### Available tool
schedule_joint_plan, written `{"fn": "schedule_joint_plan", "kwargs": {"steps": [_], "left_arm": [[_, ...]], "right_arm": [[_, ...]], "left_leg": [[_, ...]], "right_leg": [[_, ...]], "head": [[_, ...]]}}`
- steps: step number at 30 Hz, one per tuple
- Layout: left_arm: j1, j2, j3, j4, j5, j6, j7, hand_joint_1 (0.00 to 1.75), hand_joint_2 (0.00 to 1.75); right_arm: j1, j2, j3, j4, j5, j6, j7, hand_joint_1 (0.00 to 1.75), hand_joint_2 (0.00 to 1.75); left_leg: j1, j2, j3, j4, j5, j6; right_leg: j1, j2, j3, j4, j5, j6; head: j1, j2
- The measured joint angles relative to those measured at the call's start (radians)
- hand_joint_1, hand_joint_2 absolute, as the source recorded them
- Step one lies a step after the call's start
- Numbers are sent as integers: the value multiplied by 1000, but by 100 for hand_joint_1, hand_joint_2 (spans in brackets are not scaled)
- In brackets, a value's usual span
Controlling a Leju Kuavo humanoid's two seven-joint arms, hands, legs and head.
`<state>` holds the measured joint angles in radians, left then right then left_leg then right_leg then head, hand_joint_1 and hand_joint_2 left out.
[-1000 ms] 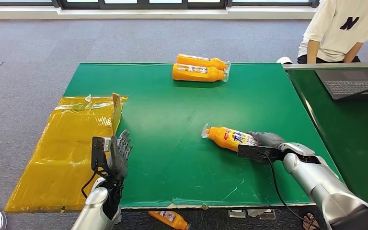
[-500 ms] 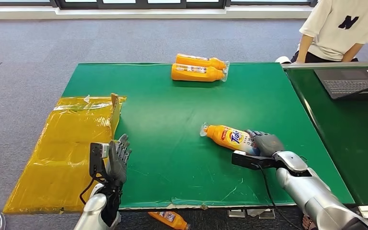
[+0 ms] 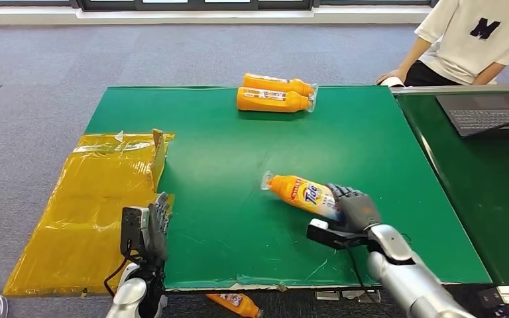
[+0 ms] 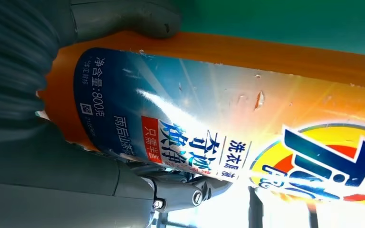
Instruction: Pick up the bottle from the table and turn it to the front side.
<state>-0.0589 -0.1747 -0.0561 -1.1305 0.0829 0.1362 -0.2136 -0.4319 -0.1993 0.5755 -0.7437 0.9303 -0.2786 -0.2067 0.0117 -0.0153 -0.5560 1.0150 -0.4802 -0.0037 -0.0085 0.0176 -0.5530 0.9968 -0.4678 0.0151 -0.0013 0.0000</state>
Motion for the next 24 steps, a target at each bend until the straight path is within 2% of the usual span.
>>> {"fn": "schedule_joint_plan", "kwargs": {"steps": [2, 4, 9, 16, 20, 24], "left_arm": [[32, -10, 0, -30, -47, 38, -29, 0, 0], [58, -19, 0, -69, -78, 66, -43, 0, 0], [100, -34, 0, -139, -122, 118, -43, 0, 0], [108, -61, 0, -178, -226, 265, 23, 0, 0], [108, -63, 0, -180, -228, 243, 55, 0, 0], [106, -62, -6, -177, -195, 175, 25, 0, 0]], "right_arm": [[99, 56, -57, -126, 11, -92, -8, 175, 175], [177, 114, -109, -245, 7, -142, -28, 175, 175], [264, 223, -207, -427, -1, -175, -66, 175, 175], [343, 304, -264, -551, -38, -205, -114, 175, 175], [378, 328, -275, -585, -67, -193, -113, 175, 175], [393, 340, -289, -609, -141, -158, -151, 175, 175]], "left_leg": [[1, -2, -5, 0, 0, -1], [1, -5, -10, 0, 1, -2], [1, -5, -14, 0, 1, -3], [0, -5, -14, 0, 1, -3], [0, -4, -14, 0, 1, -3], [0, -4, -14, 0, 1, -3]], "right_leg": [[0, -1, -6, 1, -1, -1], [0, -3, -10, 2, -2, -2], [0, -3, -14, 3, -3, -3], [0, -3, -15, 3, -3, -3], [0, -3, -15, 3, -3, -3], [0, -3, -15, 3, -3, -3]], "head": [[0, 0], [0, 0], [0, 0], [0, 0], [0, 0], [0, 0]]}}
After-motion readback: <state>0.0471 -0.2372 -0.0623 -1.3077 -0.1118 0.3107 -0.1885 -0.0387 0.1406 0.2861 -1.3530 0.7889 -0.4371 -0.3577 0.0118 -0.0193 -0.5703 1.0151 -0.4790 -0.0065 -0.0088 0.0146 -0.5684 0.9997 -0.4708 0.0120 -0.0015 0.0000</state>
